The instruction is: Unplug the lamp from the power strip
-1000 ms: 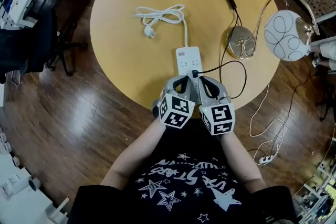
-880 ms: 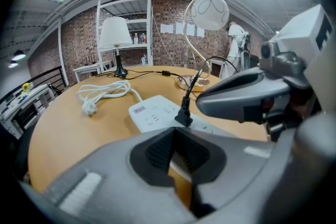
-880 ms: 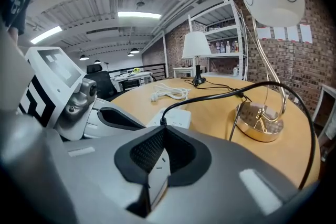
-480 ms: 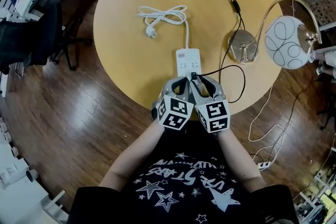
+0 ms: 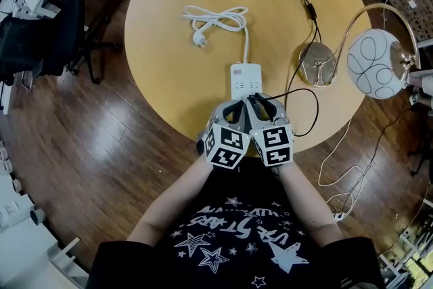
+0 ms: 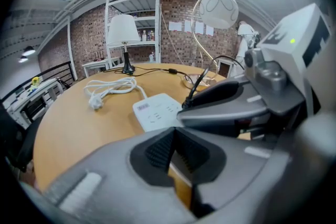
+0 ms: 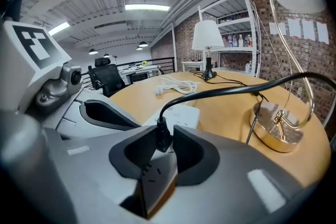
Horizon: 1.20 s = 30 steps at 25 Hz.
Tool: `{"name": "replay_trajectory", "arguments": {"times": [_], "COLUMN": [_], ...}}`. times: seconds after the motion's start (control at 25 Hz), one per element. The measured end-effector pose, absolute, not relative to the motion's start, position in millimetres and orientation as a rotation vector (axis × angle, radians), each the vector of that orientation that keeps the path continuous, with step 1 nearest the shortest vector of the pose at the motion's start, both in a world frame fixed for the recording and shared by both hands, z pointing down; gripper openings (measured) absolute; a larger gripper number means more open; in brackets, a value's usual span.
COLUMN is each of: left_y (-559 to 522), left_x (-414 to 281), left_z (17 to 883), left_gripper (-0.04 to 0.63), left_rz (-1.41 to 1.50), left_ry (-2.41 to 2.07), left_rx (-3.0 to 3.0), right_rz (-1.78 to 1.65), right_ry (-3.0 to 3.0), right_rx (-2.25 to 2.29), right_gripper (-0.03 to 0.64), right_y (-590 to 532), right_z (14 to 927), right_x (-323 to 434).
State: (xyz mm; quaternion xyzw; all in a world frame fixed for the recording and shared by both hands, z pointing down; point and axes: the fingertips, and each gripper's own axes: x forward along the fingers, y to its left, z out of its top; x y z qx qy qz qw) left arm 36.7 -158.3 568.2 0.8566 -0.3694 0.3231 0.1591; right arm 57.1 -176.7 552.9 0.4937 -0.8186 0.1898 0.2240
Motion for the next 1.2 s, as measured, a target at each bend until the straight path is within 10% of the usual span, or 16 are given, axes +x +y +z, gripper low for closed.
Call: {"name": "replay_trajectory", "arguments": {"times": [1.2], "left_y": [-164.6], "left_x": [32.9], "left_z": [568.8], "left_gripper": [0.005], "left_rz": [0.788], "left_ry": [-1.043], "left_rx": [2.341], "right_rz": [0.459], "right_ry": [-2.301], "right_rx": [1.354], "right_gripper": [0.06], "right_y": [-179.2], "right_z": [516.5], "right_x": [40.5]}}
